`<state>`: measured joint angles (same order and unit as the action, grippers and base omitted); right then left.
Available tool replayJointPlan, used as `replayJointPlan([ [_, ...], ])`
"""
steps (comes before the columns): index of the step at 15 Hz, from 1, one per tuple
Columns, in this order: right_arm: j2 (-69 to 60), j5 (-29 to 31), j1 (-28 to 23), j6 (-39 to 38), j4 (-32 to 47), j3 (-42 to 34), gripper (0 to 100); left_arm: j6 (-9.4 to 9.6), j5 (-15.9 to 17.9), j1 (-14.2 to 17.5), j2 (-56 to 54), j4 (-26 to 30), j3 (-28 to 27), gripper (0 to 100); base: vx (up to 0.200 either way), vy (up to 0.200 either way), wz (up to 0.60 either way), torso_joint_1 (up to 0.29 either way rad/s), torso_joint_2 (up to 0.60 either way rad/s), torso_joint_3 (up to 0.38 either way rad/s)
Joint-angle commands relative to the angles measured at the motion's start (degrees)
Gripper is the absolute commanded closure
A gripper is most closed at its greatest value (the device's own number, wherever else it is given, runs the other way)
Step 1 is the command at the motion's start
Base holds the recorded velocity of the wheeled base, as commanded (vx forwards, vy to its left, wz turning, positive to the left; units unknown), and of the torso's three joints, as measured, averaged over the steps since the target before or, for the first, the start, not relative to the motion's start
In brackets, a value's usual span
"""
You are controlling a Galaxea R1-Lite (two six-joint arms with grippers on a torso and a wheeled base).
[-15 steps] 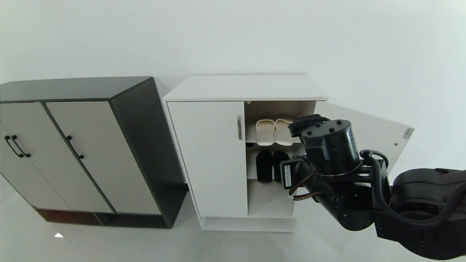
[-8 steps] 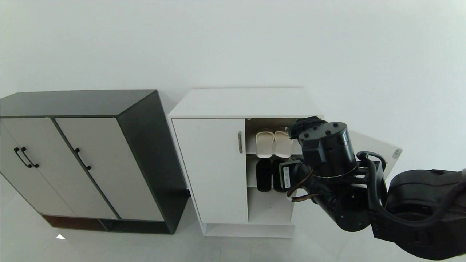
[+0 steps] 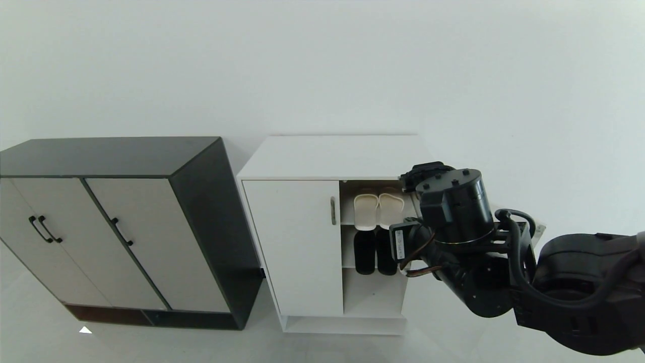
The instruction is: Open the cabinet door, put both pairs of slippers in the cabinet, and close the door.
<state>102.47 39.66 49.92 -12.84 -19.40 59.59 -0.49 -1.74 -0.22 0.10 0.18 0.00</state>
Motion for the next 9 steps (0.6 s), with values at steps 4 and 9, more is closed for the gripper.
replayJointPlan([
  [4, 0.1, -0.1, -1.2, 0.0, 0.0, -0.1, 100, -0.04, -0.1, 0.0, 0.0, 0.0, 0.0, 100, 0.0, 0.0, -0.45, 0.005, -0.01, -0.005],
  [9, 0.9, -0.1, -3.3, 0.7, -0.1, 0.0, 100, -0.13, -0.1, 0.0, 0.0, 0.0, 0.0, 100, 0.0, 0.0, -0.6, 0.003, 0.0, 0.0],
])
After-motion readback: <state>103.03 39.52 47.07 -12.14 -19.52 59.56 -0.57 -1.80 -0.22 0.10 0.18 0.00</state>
